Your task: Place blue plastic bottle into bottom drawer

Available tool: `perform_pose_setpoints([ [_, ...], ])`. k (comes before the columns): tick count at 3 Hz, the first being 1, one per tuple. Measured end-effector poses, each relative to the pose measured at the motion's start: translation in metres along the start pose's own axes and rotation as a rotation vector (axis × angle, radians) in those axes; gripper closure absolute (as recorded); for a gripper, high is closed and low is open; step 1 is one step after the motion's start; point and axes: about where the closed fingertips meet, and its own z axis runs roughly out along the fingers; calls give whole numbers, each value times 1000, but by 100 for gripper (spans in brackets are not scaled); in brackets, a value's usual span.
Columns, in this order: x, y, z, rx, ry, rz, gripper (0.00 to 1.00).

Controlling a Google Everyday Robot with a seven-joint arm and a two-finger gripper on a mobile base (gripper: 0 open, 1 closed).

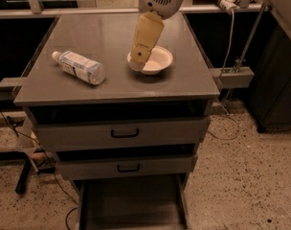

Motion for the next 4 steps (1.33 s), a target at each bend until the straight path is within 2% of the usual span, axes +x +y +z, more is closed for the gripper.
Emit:
perform_pose_setpoints([
  [1,-23,1,21,-35,-45,-12,0],
  [3,-91,-15,76,-112,-80,-36,0],
  [4,-93,-16,79,-114,-86,-37,0],
])
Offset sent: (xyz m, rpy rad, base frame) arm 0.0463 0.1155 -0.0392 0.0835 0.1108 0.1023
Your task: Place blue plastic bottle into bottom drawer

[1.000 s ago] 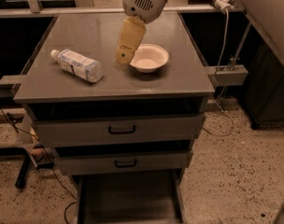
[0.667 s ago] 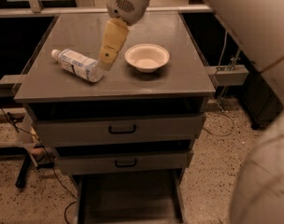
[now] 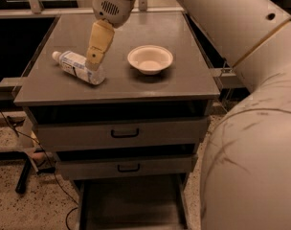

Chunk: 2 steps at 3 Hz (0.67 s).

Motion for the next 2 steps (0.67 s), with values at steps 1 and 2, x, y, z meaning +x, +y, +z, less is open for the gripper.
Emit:
perform_pose_setpoints([
  [1,-8,-12,24,-23,-13,14,0],
  [2,-22,-29,50,-53,-17,15,0],
])
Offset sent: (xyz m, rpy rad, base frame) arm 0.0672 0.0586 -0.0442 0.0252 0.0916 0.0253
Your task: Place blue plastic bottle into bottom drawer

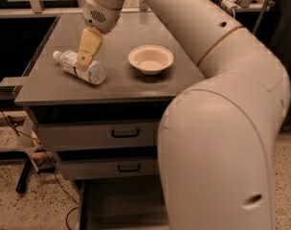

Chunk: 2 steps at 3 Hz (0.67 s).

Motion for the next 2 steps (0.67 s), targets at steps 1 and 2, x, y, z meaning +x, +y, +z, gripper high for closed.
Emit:
perform_pose_setpoints([
  [1,-11,-16,23,-30,-9,10,0],
  [2,-16,-26,35,-39,-15,24,0],
])
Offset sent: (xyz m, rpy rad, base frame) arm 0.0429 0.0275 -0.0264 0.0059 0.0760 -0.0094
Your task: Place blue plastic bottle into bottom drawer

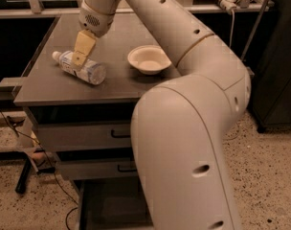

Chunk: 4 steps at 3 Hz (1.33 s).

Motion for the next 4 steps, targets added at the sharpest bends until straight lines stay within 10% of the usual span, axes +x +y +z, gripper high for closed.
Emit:
perform_pose_setpoints([
  [4,17,-19,39,-19,-8,184,0],
])
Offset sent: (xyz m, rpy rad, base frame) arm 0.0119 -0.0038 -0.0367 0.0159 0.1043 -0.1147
